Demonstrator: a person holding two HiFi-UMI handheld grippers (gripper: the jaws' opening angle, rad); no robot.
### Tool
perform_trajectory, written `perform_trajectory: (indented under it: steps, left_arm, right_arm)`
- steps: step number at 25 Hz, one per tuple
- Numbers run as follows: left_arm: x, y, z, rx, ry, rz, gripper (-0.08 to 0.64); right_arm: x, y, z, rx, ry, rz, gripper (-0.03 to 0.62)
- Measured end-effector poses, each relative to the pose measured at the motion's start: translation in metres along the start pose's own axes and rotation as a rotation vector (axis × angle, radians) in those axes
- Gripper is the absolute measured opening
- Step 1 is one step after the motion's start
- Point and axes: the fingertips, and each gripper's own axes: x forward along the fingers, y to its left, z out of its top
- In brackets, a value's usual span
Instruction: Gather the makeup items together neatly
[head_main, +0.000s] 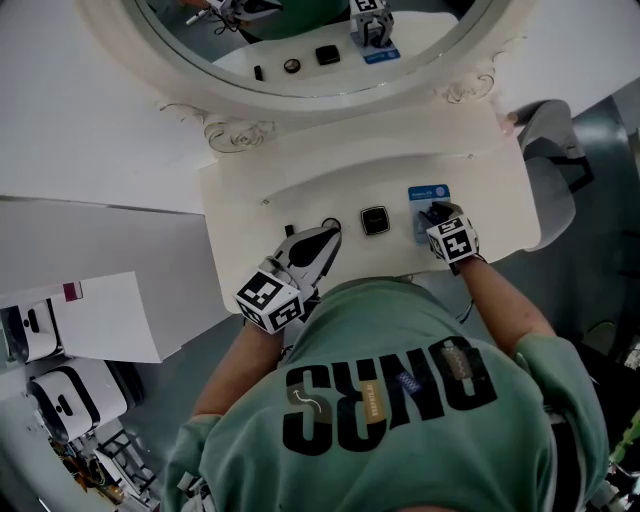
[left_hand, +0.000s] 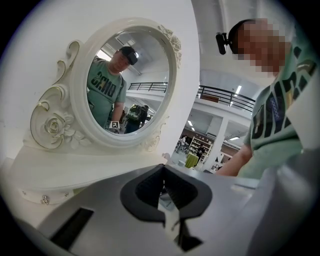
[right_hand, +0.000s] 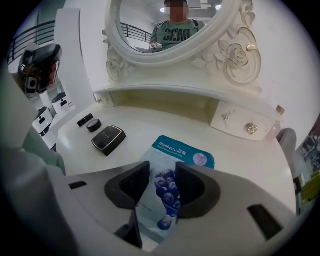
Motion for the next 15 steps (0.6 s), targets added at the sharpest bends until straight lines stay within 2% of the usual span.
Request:
perform_trajectory:
  steps: [8,10,11,15]
  left_arm:
    - [-0.001,-0.008,0.001,0.022,0.0,0.044,0.009]
    - [-0.001,-0.012,0.005,0.027,-0.012,0.061,0.009]
    - [-0.002,-0.014,0.009,0.028,-0.023,0.071,0.009]
    - [-0.008,-0.024,0.026,0.05,-0.083,0.129,0.009]
  right_arm:
    - [0.002,0.0,-0.003,-0.039,-0.026,0.062,0.16]
    - [0.0,0.004,-0.001,-0.045,-0.018,0.101,0.188]
    - [-0.003,0.007,0.003,-0.048,-0.025,0.122,0.22]
    - [-0.039,0.01,0.051,-0.028,-0.155,0.195,0.224]
